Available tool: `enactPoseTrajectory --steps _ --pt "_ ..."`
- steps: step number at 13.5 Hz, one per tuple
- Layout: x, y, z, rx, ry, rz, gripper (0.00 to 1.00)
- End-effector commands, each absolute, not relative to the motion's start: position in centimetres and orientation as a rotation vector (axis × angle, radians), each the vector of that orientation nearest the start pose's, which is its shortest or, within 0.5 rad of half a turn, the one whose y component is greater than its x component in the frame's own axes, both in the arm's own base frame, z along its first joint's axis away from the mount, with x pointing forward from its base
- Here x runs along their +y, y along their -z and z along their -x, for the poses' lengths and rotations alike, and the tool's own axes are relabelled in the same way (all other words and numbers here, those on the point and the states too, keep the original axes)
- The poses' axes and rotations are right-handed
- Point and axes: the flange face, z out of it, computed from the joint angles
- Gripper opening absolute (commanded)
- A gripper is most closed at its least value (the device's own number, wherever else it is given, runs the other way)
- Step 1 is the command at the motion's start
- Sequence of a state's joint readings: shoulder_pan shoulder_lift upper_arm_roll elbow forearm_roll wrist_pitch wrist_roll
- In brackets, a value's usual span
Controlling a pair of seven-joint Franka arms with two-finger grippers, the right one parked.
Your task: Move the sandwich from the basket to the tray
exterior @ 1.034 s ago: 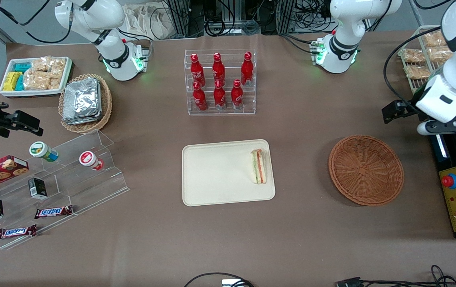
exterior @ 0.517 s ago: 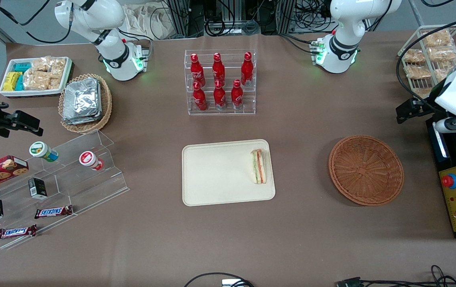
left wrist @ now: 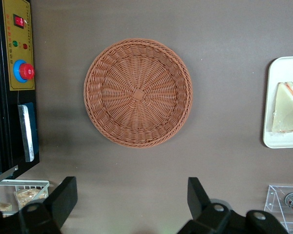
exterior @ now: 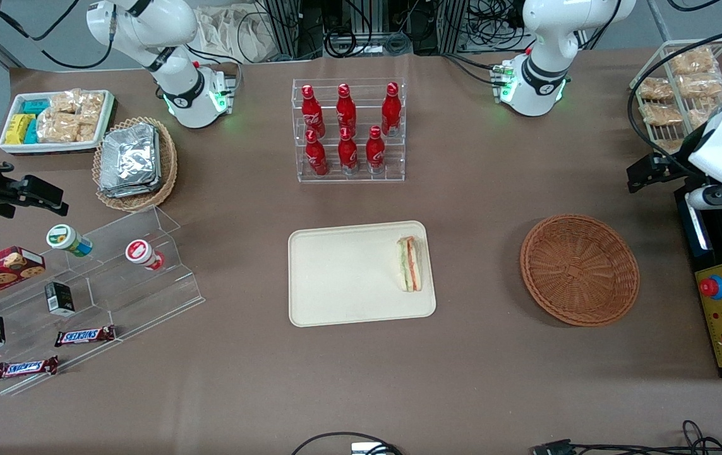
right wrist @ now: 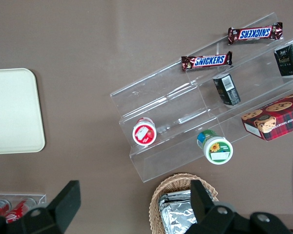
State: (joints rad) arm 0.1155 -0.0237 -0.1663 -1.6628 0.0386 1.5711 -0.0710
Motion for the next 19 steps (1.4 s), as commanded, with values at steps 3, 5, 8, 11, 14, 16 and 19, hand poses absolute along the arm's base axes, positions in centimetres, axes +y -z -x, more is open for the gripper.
enactPoseTrajectory --steps 3,5,8,11,14,16,19 --pt "-2.24 -59.37 -54.08 -0.017 -0.114 3.079 1.0" --pt "-2.29 -59.05 -54.31 -0.017 -0.119 3.086 1.0" --pt "-2.15 -58.98 -54.37 -0.027 -0.121 3.097 1.0" --pt "-2.24 -58.89 -54.41 -0.034 -0.123 3.099 1.0" --pt "-2.28 -58.96 -54.35 -0.034 -0.123 3.102 1.0" --pt "-2.28 -58.97 -54.37 -0.034 -0.121 3.102 1.0" --pt "-2.28 -58.89 -54.41 -0.034 -0.124 3.102 1.0"
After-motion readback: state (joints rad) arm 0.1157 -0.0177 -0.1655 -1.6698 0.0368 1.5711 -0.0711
